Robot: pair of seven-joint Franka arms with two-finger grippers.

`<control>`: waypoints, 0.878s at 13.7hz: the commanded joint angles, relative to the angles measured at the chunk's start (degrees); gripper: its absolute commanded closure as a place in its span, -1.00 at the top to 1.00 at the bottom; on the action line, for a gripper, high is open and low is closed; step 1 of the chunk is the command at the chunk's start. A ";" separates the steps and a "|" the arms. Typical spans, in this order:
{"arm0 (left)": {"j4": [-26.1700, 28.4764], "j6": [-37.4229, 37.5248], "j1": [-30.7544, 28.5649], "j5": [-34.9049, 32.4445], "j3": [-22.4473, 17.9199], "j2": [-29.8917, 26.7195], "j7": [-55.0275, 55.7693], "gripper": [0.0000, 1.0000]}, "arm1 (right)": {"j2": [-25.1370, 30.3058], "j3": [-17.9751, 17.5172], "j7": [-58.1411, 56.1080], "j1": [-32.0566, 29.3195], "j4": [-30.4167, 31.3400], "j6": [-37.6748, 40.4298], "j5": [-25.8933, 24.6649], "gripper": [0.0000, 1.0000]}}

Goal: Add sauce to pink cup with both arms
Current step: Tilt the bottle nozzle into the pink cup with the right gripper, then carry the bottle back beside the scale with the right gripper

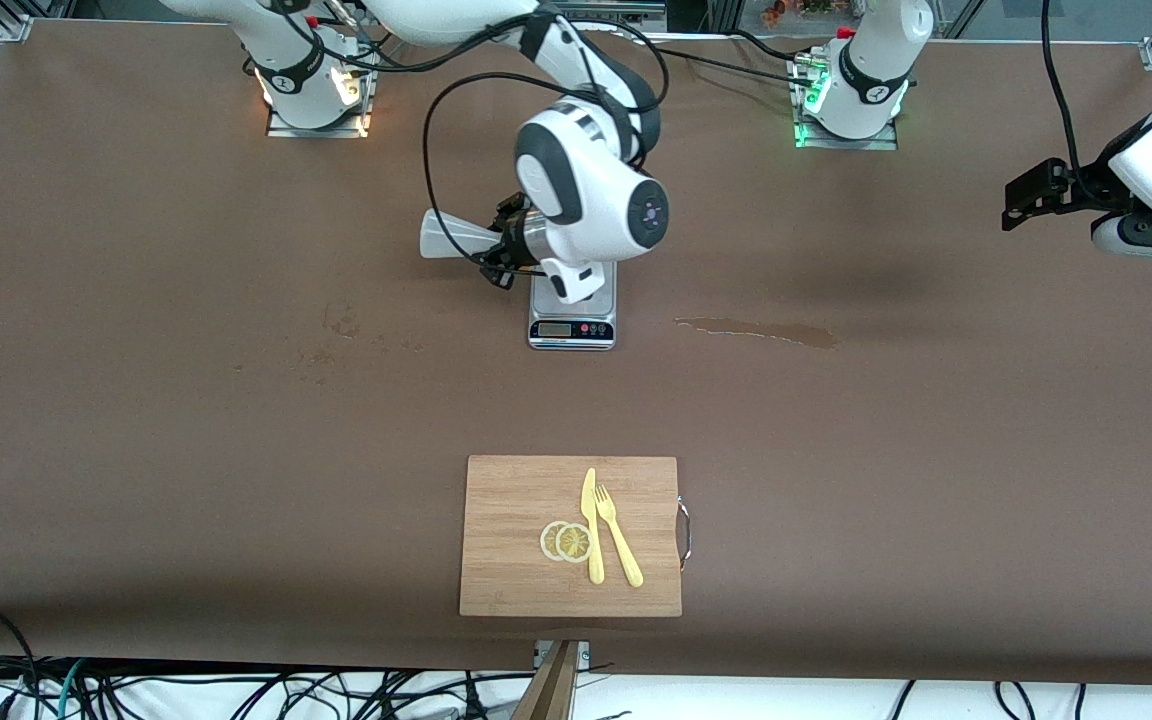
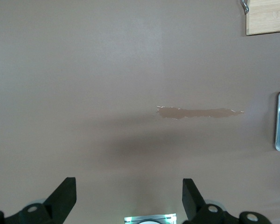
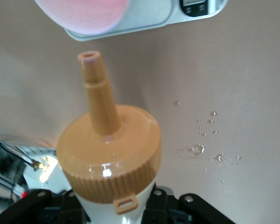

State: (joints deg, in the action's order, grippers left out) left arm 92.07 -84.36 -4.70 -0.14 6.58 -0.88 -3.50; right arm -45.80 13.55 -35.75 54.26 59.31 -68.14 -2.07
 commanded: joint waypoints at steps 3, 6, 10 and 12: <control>-1.36 1.22 -0.31 0.23 0.01 0.44 -0.98 1.00 | 13.35 -0.63 -3.08 -8.19 11.96 -7.87 9.52 -0.79; -1.36 1.22 -0.31 0.23 0.01 0.44 -0.98 1.00 | 18.62 -0.63 -9.49 -13.38 17.40 -11.83 14.18 -0.79; -1.36 1.22 -0.31 0.23 0.01 0.44 -0.89 1.00 | 23.81 -0.63 -21.18 -20.23 23.99 -17.19 19.46 -0.79; -1.36 1.22 -0.31 0.23 0.01 0.44 -0.89 1.00 | 26.10 -0.63 -27.76 -24.27 27.07 -18.86 21.57 -0.77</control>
State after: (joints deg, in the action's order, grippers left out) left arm 92.07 -84.35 -4.70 -0.14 6.58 -0.88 -3.50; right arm -24.86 13.72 -57.82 33.63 80.17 -84.74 16.75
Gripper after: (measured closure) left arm 0.000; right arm 0.670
